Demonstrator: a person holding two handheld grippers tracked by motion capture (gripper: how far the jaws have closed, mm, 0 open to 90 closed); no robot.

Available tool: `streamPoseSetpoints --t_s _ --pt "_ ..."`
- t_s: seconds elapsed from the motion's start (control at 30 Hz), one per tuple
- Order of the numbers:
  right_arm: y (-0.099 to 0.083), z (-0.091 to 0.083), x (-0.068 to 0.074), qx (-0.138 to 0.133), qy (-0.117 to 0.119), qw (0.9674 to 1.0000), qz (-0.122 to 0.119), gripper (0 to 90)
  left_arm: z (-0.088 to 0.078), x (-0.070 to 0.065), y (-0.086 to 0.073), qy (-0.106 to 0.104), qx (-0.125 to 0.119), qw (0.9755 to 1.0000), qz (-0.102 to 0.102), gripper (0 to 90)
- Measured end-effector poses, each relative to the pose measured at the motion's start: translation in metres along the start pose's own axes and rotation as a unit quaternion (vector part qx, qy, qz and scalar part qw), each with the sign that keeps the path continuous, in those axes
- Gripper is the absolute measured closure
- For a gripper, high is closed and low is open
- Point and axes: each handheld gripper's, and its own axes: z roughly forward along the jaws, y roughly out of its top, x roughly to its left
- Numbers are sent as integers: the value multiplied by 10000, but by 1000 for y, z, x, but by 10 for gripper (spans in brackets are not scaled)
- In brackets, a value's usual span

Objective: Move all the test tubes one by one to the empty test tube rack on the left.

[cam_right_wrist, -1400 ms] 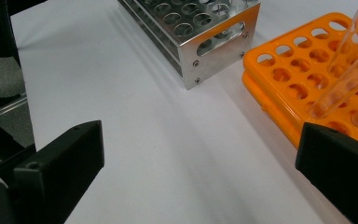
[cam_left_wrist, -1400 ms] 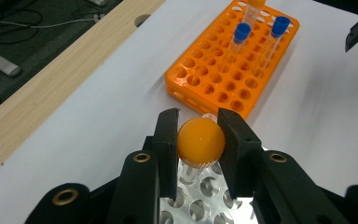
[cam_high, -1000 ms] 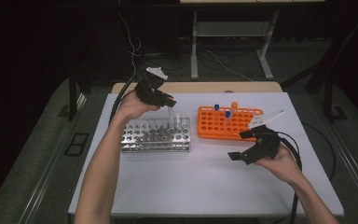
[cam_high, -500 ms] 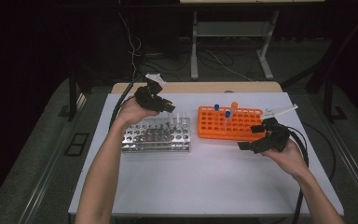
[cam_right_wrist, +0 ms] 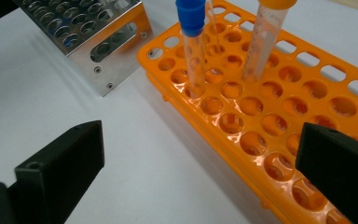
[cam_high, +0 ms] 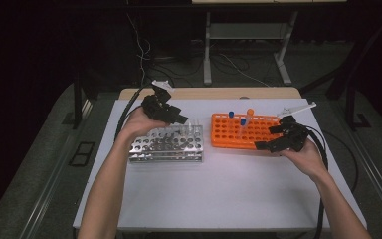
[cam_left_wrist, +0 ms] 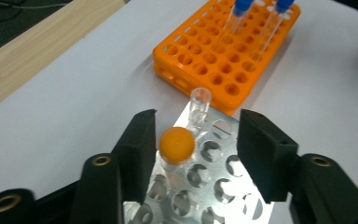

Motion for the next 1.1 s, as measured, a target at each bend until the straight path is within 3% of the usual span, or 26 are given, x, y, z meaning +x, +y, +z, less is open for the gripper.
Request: streamPoseSetpoints --t_s 0.13,0.3,0.63,0.87,1.1 --pt "5 3 -2 -26 -37 10000 -25 7 -9 -7 -2 64 -105 9999 -55 297" --pt "11 8 -5 -15 -115 9999 -35 7 -25 -17 -7 2 -333 9994 -102 228" --pt "20 17 -22 -47 -322 9995 28 8 -51 -49 -21 48 -466 9989 28 0" --pt "23 23 -33 -112 -386 9991 148 51 -54 -70 -37 54 -497 9986 154 0" --pt "22 31 -41 -142 -530 9983 192 82 -51 -82 -54 12 -607 9980 181 0"
